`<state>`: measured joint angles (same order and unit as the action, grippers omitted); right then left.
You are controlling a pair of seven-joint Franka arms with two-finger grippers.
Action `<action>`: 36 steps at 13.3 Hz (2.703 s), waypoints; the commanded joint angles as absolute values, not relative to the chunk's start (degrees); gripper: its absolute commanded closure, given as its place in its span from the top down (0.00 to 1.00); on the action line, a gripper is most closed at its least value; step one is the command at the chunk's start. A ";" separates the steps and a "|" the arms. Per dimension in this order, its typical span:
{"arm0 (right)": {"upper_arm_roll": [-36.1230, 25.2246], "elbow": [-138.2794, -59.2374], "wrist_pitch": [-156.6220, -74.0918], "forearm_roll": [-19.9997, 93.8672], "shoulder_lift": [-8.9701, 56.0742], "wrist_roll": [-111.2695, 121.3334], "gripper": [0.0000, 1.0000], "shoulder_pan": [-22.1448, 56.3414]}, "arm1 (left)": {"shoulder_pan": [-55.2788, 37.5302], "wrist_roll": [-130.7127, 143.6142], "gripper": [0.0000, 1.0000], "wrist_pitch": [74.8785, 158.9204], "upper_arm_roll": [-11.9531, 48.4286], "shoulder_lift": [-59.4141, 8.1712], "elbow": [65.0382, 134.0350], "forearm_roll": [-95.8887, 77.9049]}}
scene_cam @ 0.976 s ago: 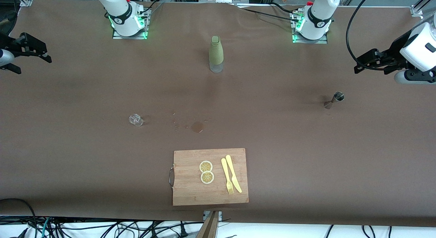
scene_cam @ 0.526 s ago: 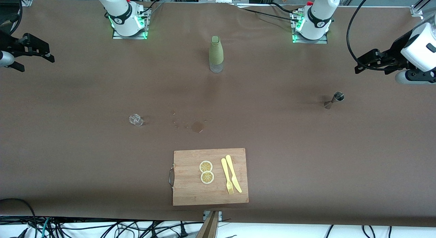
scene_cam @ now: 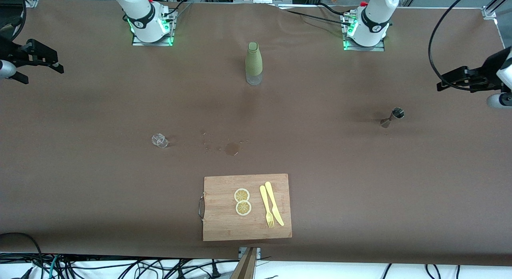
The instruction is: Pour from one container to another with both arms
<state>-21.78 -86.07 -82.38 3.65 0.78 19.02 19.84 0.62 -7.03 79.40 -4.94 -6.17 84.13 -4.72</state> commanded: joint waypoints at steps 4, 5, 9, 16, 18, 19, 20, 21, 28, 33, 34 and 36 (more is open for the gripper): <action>-21.44 -85.96 -82.26 5.26 1.84 27.64 0.99 20.04 | 1.14 -29.04 1.00 77.78 -11.24 -8.17 84.20 -3.96; -21.71 -86.04 -82.96 8.32 2.72 31.77 0.99 19.69 | 1.32 -34.40 1.00 76.65 -12.21 -9.13 84.20 -4.04; -22.59 -85.78 -84.81 15.71 7.55 50.50 0.99 16.18 | 2.28 -57.14 1.00 74.45 -20.64 -13.35 86.13 -11.76; -22.94 -88.76 -89.12 25.90 14.40 73.00 0.99 11.97 | 10.97 -100.76 1.00 71.19 -21.45 -29.32 86.13 -26.95; -22.94 -91.22 -89.73 33.36 17.65 82.92 0.99 9.94 | 13.70 -110.17 1.00 70.84 -21.45 -34.87 85.87 -30.66; -22.94 -92.45 -90.43 36.44 18.88 87.41 0.99 9.24 | 15.19 -113.96 1.00 70.84 -21.45 -37.42 86.04 -33.55; -22.94 -93.68 -91.14 38.82 20.03 91.71 0.99 8.88 | 16.25 -116.95 1.00 70.93 -21.45 -39.88 86.13 -36.36; -22.94 -95.08 -92.10 41.02 21.08 95.93 0.99 8.18 | 17.39 -120.29 1.00 70.93 -21.53 -41.99 86.22 -39.08; -22.94 -98.61 -90.27 59.22 33.82 126.35 0.99 6.24 | 19.25 -154.46 1.00 71.11 -22.59 -50.43 94.65 -54.22; -22.94 -98.44 -86.85 68.72 43.32 142.72 0.99 5.89 | 21.27 -166.89 1.00 69.70 -22.76 -52.56 99.13 -57.82; -22.94 -98.44 -86.05 69.69 44.29 144.39 0.99 5.89 | 21.10 -168.38 1.00 69.70 -22.76 -53.34 100.36 -59.05; -22.94 -98.26 -85.70 72.32 46.92 148.86 0.99 5.89 | 20.48 -172.25 1.00 69.70 -22.50 -54.05 103.35 -61.16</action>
